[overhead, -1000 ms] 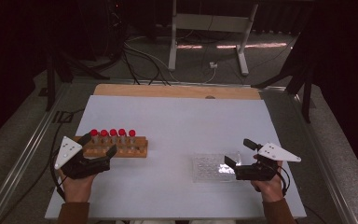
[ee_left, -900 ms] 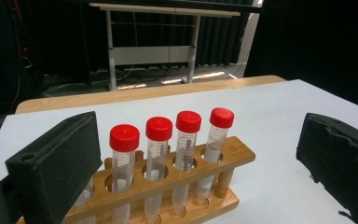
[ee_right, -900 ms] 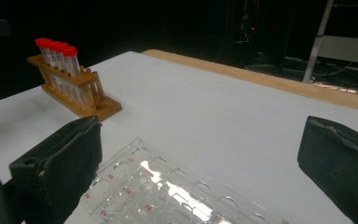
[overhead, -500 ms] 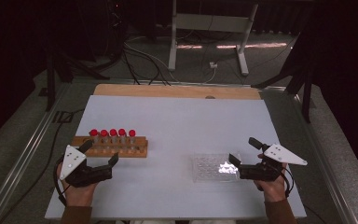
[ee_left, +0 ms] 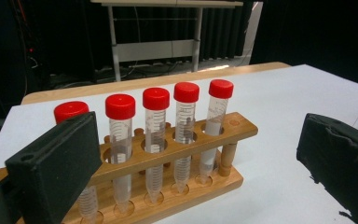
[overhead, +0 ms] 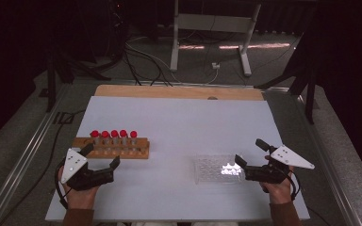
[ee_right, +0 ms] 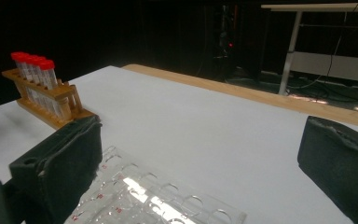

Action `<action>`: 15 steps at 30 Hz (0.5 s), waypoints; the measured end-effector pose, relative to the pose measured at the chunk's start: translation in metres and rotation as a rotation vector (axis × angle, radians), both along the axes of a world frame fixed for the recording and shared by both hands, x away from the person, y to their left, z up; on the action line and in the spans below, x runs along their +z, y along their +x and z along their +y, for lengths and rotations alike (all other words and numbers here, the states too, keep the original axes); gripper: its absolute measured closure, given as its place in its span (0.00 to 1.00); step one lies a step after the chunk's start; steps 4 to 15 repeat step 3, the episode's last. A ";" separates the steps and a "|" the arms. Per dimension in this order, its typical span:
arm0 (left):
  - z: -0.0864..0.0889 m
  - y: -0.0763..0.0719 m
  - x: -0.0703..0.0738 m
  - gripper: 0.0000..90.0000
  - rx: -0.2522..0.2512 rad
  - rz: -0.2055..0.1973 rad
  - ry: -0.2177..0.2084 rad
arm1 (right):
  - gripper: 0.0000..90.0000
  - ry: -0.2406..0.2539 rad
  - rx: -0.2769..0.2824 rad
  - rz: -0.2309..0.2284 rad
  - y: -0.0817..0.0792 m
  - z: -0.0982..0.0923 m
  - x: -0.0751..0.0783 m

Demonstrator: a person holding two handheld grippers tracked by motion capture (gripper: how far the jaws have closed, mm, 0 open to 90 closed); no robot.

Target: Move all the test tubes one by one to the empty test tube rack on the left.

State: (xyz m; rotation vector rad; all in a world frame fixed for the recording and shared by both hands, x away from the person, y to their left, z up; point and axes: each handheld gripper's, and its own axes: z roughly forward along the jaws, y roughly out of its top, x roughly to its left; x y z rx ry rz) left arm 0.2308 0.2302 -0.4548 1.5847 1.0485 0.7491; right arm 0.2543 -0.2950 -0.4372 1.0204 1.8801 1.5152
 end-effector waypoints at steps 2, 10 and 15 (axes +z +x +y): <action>-0.002 0.000 -0.001 0.01 -0.001 0.003 -0.002 | 0.00 0.001 -0.002 0.000 -0.001 -0.001 0.000; -0.002 0.000 -0.001 0.01 -0.004 0.005 0.004 | 0.00 0.002 -0.003 0.001 -0.001 -0.001 0.000; -0.002 0.000 -0.001 0.01 -0.004 0.005 0.004 | 0.00 0.002 -0.003 0.001 -0.001 -0.001 0.000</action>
